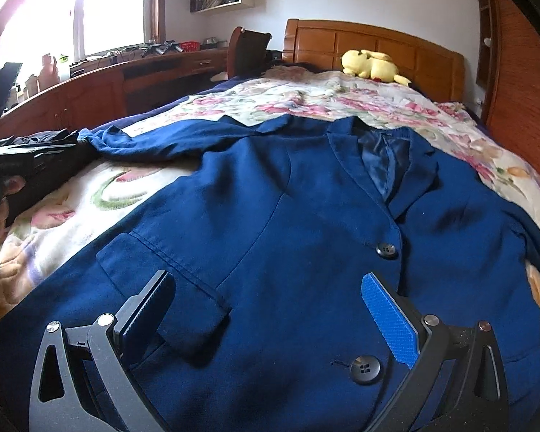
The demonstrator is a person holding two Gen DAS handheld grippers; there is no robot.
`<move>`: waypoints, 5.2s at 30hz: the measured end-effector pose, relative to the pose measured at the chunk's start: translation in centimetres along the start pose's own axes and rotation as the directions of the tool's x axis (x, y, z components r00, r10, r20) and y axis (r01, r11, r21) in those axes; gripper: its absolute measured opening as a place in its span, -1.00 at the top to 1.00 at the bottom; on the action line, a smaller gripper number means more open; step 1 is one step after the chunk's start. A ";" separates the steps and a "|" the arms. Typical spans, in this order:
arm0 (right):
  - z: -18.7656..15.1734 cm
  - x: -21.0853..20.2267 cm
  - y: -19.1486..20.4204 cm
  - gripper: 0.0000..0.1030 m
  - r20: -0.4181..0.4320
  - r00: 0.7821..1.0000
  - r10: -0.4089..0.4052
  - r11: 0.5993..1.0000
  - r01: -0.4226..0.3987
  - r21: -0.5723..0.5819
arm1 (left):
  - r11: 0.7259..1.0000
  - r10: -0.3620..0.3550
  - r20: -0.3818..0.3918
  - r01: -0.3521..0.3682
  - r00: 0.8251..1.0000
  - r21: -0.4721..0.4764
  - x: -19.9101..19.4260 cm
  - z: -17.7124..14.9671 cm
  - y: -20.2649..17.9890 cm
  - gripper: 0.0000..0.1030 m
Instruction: Fold large clothes
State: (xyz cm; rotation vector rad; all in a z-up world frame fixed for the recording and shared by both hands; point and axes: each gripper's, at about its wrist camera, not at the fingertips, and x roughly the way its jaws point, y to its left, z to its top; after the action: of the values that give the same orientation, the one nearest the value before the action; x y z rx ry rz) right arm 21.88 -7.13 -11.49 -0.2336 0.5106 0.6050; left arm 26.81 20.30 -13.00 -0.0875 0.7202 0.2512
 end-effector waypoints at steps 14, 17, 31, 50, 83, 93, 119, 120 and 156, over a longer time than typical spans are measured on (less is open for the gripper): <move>1.7 1.4 0.0 -1.00 -0.041 0.999 0.005 1.000 -0.005 0.000 | 0.979 0.043 -0.109 -0.063 0.993 -0.192 8.1 2.7 5.4 -0.50; 1.7 1.5 -0.1 -1.00 -0.045 0.999 0.009 1.000 -0.009 0.000 | 0.971 0.023 -0.146 -0.056 0.989 -0.230 9.6 3.0 5.9 -0.32; 1.6 1.6 0.1 -0.99 -0.042 0.999 0.006 1.000 -0.006 -0.005 | 0.959 0.060 -0.226 -0.119 0.972 -0.259 12.4 4.1 6.5 0.84; 1.6 1.7 0.1 -1.00 -0.038 0.999 0.000 1.000 0.000 -0.007 | 0.998 -0.018 -0.127 0.010 0.992 -0.061 6.0 10.1 -2.0 0.40; 1.5 1.9 0.3 -0.99 -0.055 0.998 0.000 1.000 -0.002 -0.022 | 0.934 0.113 -0.254 -0.190 0.961 -0.303 13.9 4.3 8.5 0.50; 1.6 1.8 0.2 -1.00 -0.055 0.998 -0.001 1.000 0.000 -0.019 | 0.996 0.035 -0.065 -0.040 0.997 -0.081 8.0 10.3 -0.4 0.95; 1.1 0.4 -1.3 -0.99 -0.017 0.997 -0.074 0.996 0.075 0.045 | 0.958 -0.242 -0.069 0.250 0.968 0.139 -3.9 -2.0 -9.0 0.30; 1.1 0.6 -1.2 -0.99 -0.022 0.997 -0.078 0.996 0.079 0.041 | 0.960 -0.239 -0.063 0.245 0.969 0.132 -4.0 -2.6 -8.5 0.30; 11.0 2.3 4.2 -0.77 -0.082 0.996 -0.026 0.995 0.018 -0.102 | 0.976 -0.217 0.149 0.213 0.965 0.043 -8.1 -5.6 -2.0 0.30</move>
State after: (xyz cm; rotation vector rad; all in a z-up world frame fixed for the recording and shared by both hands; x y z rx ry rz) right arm 25.22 1.24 -3.61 -0.3613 0.5574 0.6022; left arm 17.87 15.88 -11.88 -0.1187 0.5554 0.0397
